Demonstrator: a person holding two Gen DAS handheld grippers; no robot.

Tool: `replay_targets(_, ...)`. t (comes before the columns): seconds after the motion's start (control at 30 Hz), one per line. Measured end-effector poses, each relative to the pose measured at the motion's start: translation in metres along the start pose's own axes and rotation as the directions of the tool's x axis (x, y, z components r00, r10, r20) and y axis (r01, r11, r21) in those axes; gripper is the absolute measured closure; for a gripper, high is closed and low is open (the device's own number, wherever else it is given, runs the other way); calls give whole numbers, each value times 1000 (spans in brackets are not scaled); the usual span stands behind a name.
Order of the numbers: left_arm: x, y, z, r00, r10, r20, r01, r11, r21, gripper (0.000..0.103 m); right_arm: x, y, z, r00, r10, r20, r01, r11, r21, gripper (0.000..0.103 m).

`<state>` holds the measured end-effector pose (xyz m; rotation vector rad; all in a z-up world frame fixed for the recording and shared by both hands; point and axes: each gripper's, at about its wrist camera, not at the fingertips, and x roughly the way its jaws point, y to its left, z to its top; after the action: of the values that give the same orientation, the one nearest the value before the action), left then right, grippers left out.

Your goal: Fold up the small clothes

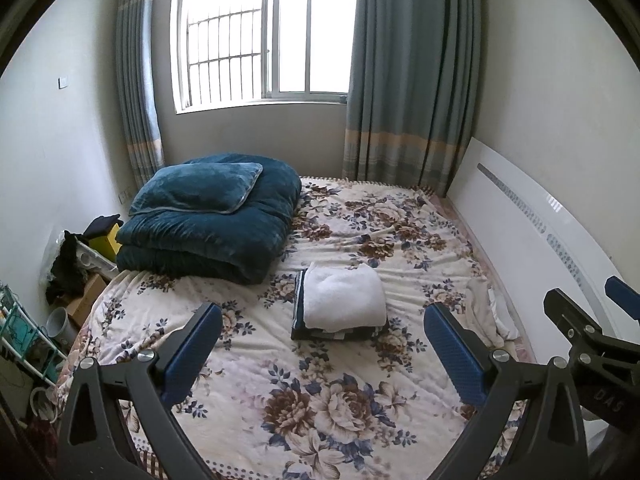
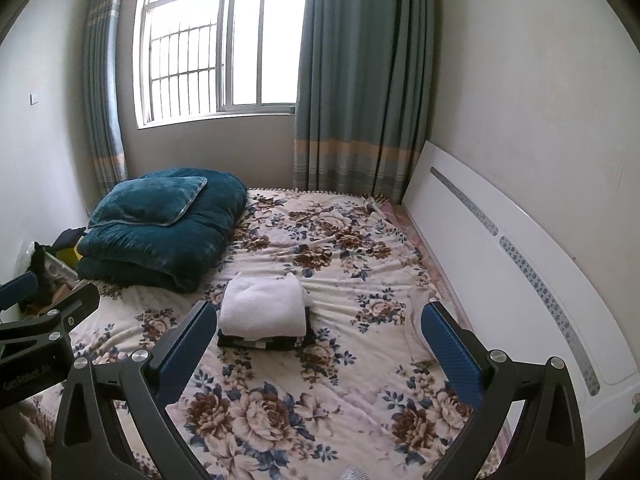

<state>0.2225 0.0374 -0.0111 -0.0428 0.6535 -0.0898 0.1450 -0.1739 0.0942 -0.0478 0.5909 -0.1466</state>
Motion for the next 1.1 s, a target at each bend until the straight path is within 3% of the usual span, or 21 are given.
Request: replay_targets(1.1, -12, 2, -3, 1000, 28, 6, -28, 1000, -7, 0, -1, 11, -3, 1000, 22, 1, -22, 1000, 3, 0)
